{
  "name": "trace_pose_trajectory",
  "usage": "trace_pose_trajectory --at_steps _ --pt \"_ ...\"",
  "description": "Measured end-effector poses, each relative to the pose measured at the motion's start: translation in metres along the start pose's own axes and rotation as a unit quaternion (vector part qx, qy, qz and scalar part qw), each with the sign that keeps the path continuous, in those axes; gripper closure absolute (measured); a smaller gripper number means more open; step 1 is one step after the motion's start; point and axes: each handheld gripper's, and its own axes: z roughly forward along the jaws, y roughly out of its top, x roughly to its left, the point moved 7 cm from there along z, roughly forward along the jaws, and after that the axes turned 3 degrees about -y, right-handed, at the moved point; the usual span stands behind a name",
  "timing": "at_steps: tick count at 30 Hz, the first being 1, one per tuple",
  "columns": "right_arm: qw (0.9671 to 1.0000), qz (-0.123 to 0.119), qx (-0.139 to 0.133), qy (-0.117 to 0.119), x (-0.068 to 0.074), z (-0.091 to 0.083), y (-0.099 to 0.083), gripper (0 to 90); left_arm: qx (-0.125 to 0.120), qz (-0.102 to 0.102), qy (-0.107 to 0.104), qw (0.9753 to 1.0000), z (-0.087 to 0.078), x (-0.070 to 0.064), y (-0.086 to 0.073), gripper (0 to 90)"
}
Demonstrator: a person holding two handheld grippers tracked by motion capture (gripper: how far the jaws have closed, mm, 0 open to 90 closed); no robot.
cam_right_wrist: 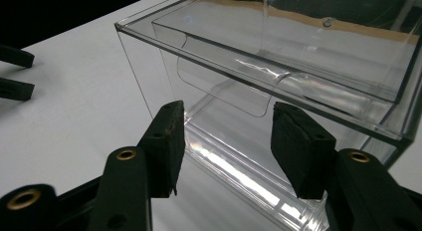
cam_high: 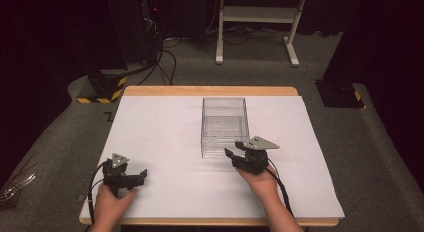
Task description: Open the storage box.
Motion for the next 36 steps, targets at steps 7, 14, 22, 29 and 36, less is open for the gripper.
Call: trace_pose_trajectory --at_steps 7,14,22,29,36 --pt "1.0000 0.003 -0.002 0.008 -0.001 0.005 0.002 56.0 0.000 0.000 0.000 1.0000 0.000 0.000 0.000 2.2" --pt "0.9997 0.003 -0.002 0.025 -0.003 0.009 0.001 55.9 0.000 0.000 0.000 1.0000 0.000 0.000 0.000 2.2" --pt "0.9996 0.008 -0.013 0.024 -0.006 0.010 0.002 60.7 0.000 0.001 0.000 1.0000 0.000 0.000 0.000 2.2" --pt "0.9995 0.007 -0.019 0.026 -0.007 0.010 0.002 66.6 0.000 0.000 0.000 1.0000 0.000 0.000 0.000 2.2" --pt "0.9984 0.014 -0.018 0.051 -0.012 0.008 0.001 75.1 0.000 0.000 0.000 1.0000 0.000 0.000 0.000 2.2"
